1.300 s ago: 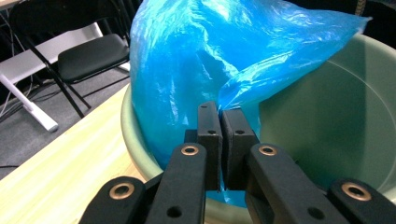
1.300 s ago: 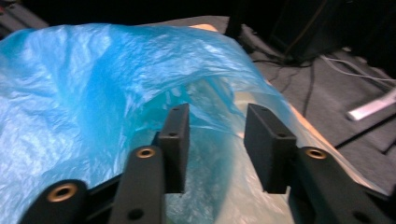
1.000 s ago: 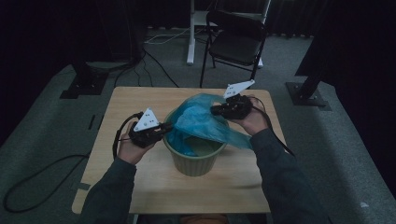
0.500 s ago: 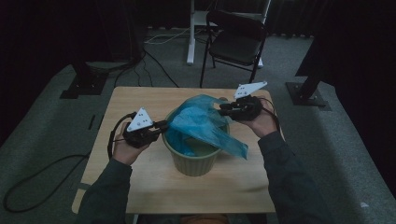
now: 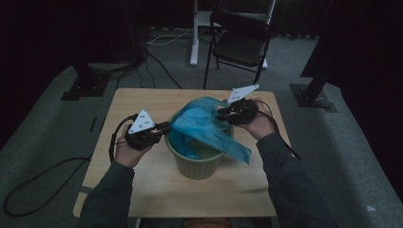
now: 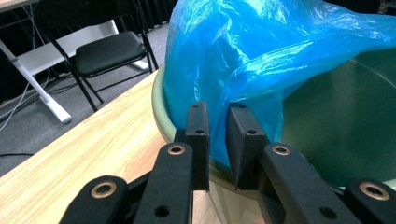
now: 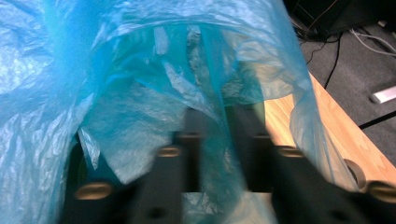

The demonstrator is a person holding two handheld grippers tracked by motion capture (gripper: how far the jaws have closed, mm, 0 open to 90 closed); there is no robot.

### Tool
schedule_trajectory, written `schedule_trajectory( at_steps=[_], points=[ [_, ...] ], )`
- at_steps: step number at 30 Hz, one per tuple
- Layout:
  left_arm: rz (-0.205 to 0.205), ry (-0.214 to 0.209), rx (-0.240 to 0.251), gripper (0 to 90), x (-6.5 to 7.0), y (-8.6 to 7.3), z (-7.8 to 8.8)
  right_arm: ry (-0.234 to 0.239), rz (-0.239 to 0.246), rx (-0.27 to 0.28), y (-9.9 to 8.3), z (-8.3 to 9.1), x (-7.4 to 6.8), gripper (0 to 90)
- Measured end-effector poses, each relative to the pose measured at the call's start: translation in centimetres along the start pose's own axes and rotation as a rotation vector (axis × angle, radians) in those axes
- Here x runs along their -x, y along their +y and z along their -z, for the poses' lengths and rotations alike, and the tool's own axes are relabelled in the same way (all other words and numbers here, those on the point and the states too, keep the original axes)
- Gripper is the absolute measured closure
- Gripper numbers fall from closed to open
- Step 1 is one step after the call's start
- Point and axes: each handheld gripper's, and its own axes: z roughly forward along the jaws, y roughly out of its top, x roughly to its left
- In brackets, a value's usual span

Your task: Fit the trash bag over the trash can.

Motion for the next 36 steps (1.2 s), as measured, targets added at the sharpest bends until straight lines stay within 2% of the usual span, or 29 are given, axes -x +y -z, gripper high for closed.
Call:
schedule_trajectory(
  at_steps=[1,4,5,11,16,18,21,24,27,31,34,35,36],
  points=[
    [-0.001,-0.001,-0.002,81.3,0.0,0.0,0.0,-0.015,-0.005,0.003,-0.1,0.1,-0.1,89.9],
    [-0.004,0.001,-0.003,83.3,0.0,-0.1,0.1,-0.027,-0.014,0.009,-0.2,0.5,0.0,90.0],
    [-0.003,0.002,-0.005,84.7,-0.1,-0.2,0.2,-0.036,-0.026,0.015,-0.6,1.2,0.4,90.0],
    [-0.001,0.007,-0.010,86.0,-0.2,-0.4,0.3,-0.042,-0.060,0.050,-2.3,3.2,1.1,90.0],
    [-0.001,0.015,-0.001,76.7,-0.2,0.2,0.3,-0.030,-0.045,0.056,-2.7,3.5,0.9,90.0],
    [0.001,0.014,0.007,74.6,-0.2,0.6,0.3,-0.024,-0.033,0.058,-2.6,3.5,0.6,90.0],
    [-0.001,0.020,0.024,64.2,-0.2,1.4,0.2,-0.015,-0.010,0.059,-2.1,3.1,0.2,90.0],
    [0.004,0.016,0.040,61.1,-0.3,2.4,0.0,-0.012,0.003,0.056,-1.8,2.9,0.0,90.0],
    [0.014,-0.009,0.046,59.0,-0.5,3.4,-0.2,-0.003,0.016,0.048,-1.5,2.6,-0.3,90.0],
    [0.039,-0.085,0.030,53.5,-0.7,4.7,-1.1,0.003,0.036,0.036,-1.2,2.1,-0.7,90.0],
    [0.047,-0.125,0.042,51.2,-0.7,5.7,-1.7,0.010,0.047,0.033,-1.0,1.8,-1.0,90.0],
    [0.057,-0.155,0.047,46.6,-0.5,6.5,-2.3,0.011,0.061,0.026,-0.8,1.5,-1.3,90.0],
    [0.057,-0.155,0.047,45.5,-0.5,6.5,-2.3,0.011,0.061,0.026,-0.8,1.5,-1.3,90.0]
  ],
)
